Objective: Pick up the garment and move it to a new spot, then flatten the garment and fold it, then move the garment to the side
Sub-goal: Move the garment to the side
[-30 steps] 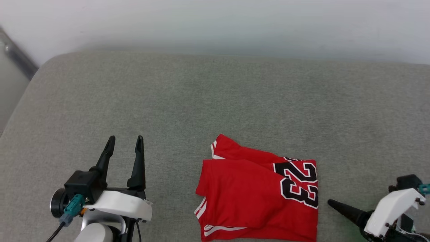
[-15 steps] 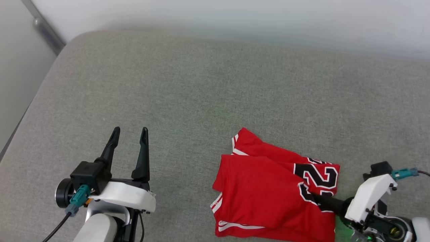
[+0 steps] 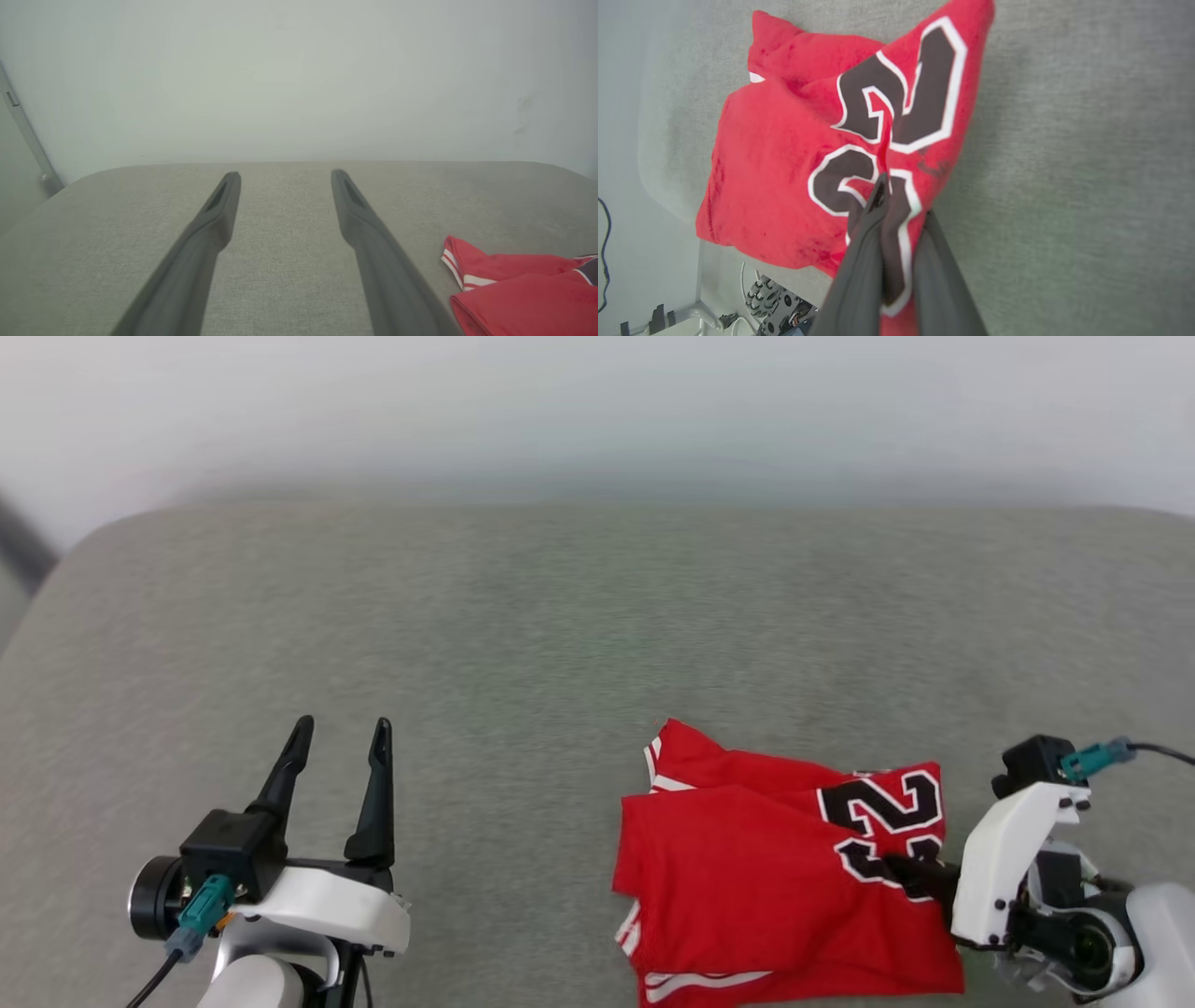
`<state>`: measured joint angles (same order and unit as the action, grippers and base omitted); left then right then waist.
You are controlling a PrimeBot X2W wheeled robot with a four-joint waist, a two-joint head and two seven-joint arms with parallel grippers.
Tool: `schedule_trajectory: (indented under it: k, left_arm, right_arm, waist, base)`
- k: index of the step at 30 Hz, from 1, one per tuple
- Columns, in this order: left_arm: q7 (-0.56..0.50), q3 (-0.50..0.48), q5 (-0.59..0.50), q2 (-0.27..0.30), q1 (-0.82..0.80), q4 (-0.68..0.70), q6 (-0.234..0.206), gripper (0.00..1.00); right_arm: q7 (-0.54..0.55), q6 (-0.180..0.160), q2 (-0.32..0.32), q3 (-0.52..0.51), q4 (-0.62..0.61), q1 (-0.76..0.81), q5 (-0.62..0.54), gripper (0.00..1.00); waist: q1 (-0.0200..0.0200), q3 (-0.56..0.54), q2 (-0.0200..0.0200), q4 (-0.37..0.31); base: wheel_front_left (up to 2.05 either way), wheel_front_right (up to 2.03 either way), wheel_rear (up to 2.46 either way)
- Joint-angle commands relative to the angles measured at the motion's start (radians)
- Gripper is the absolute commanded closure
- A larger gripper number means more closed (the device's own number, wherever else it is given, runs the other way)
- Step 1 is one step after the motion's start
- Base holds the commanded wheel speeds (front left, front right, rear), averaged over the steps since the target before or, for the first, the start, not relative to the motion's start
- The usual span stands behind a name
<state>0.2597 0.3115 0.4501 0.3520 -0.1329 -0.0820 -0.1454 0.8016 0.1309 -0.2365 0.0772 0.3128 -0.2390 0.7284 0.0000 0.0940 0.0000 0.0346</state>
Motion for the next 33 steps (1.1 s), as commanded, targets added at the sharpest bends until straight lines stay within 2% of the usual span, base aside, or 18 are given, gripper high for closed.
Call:
schedule_trajectory:
  k: [1,8,15,20,26,33]
  left_arm:
    - [0.003,-0.004,-0.001,0.001,0.003,0.01,-0.003,0.0]
    - [0.005,-0.007,-0.01,-0.009,-0.025,0.048,0.002,0.0]
    - [0.003,-0.002,-0.04,0.014,-0.105,0.098,0.023,0.0]
    - [-0.02,0.026,-0.071,0.031,-0.198,0.125,0.053,0.0]
    - [-0.054,0.047,-0.097,0.043,-0.3,0.159,0.075,0.0]
    - [-0.076,0.055,-0.115,0.064,-0.373,0.188,0.094,0.0]
  right_arm:
    - [0.001,-0.001,-0.016,0.004,0.0,-0.025,-0.024,1.0]
    - [0.0,-0.001,-0.067,-0.012,0.047,-0.111,-0.13,1.0]
    - [-0.062,-0.001,-0.113,-0.065,0.099,-0.243,-0.263,1.0]
    - [-0.147,-0.001,-0.162,-0.161,0.156,-0.335,-0.365,1.0]
    - [-0.296,-0.001,-0.198,-0.307,0.211,-0.431,-0.475,1.0]
    - [-0.437,-0.001,-0.156,-0.43,0.282,-0.509,-0.582,1.0]
  waist:
    - [0.0,0.002,0.0,-0.09]
    - [0.0,0.081,0.0,-0.256]
    - [0.0,0.23,0.0,-0.362]
    - [0.0,0.334,0.0,-0.37]
    - [0.0,0.443,0.0,-0.347]
    - [0.0,0.528,0.0,-0.322]
  base:
    - [0.0,0.0,0.0]
    - [0.0,0.0,0.0]
    - [0.0,0.0,0.0]
    - [0.0,0.0,0.0]
    - [0.0,0.0,0.0]
    - [0.0,0.0,0.0]
